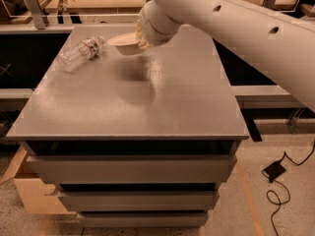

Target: Move paper bowl near water bottle

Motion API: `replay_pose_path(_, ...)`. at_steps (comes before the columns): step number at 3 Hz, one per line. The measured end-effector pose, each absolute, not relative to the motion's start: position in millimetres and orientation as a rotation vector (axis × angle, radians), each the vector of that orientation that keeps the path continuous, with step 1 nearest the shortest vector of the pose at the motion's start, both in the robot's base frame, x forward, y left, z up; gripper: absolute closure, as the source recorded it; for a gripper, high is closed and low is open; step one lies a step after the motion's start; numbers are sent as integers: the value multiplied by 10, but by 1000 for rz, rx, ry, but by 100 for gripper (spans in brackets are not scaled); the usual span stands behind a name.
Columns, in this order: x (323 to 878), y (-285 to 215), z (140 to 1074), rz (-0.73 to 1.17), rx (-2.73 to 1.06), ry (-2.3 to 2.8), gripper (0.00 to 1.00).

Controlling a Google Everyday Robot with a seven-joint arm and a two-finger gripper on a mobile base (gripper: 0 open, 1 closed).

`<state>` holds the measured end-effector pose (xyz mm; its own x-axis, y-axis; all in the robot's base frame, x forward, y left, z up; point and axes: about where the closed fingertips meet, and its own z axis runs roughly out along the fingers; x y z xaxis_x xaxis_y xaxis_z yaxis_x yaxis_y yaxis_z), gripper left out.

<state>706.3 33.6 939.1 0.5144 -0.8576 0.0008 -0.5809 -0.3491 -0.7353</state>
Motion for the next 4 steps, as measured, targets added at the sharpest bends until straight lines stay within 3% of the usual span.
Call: replay_pose_path(4, 7318, 965, 8888, -540, -2015, 989, 100)
